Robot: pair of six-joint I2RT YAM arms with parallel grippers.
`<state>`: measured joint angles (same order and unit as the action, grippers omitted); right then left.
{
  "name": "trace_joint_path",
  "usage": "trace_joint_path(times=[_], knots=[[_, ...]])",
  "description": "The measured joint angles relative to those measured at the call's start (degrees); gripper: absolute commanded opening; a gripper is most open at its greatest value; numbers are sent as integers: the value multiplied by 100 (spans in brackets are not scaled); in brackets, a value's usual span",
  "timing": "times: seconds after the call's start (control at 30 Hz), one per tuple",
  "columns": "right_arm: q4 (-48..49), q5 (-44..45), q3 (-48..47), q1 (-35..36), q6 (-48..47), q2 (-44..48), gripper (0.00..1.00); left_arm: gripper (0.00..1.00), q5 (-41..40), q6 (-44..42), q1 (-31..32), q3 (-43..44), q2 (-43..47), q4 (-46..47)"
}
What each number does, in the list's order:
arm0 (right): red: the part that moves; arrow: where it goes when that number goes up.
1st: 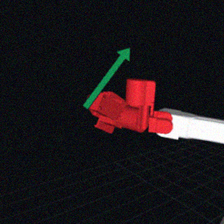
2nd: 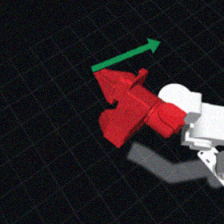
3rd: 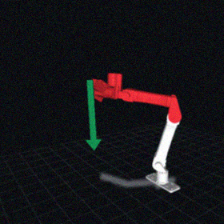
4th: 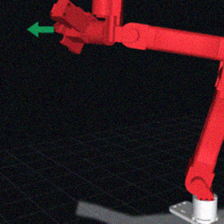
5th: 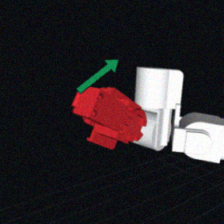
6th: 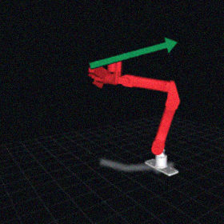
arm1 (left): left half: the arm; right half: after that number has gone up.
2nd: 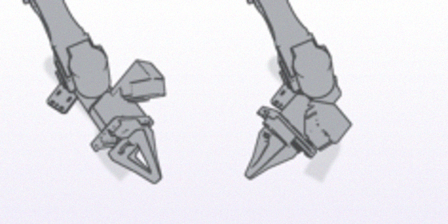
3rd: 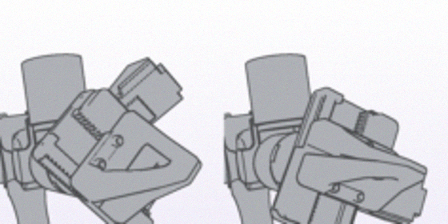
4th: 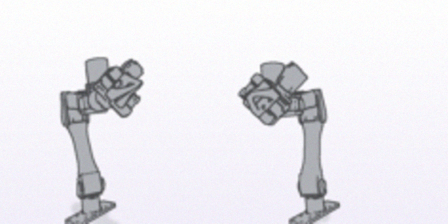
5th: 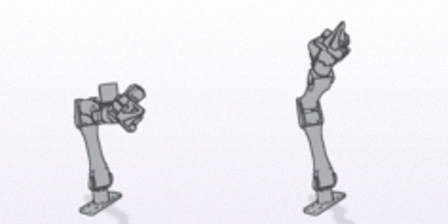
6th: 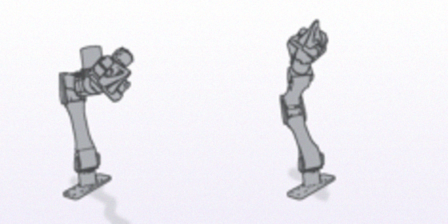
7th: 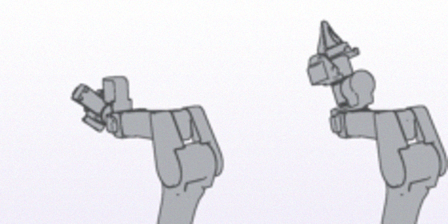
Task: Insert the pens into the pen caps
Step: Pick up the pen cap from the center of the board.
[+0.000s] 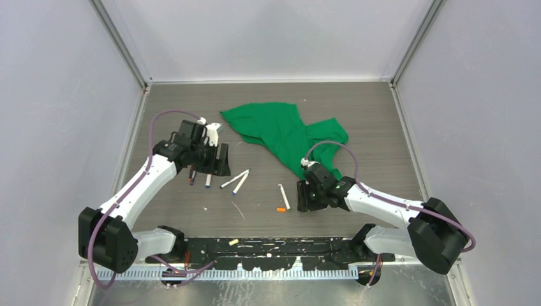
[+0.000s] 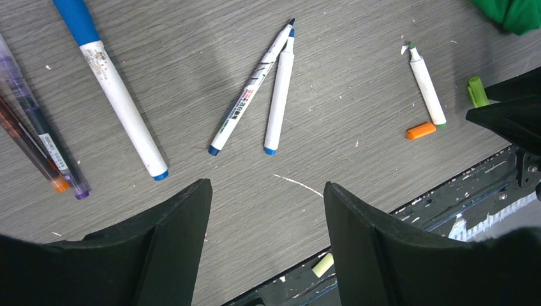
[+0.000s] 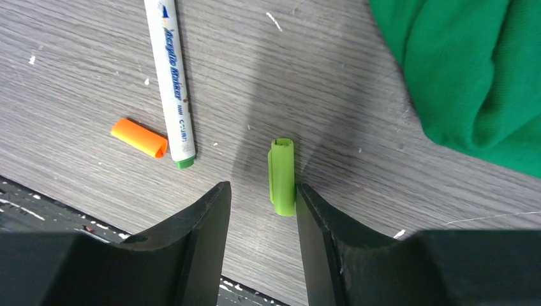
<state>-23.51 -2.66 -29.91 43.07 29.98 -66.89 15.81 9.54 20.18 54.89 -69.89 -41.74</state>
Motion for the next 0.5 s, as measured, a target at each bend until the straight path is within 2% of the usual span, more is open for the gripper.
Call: trace_joint_path(times=[0.17, 0.5], knots=[[-4, 269, -35, 216, 109, -157, 47, 68, 0, 0, 7, 0, -15, 0], [-92, 955, -103, 769, 444, -254, 37, 68, 0, 0, 11, 0, -15, 0]])
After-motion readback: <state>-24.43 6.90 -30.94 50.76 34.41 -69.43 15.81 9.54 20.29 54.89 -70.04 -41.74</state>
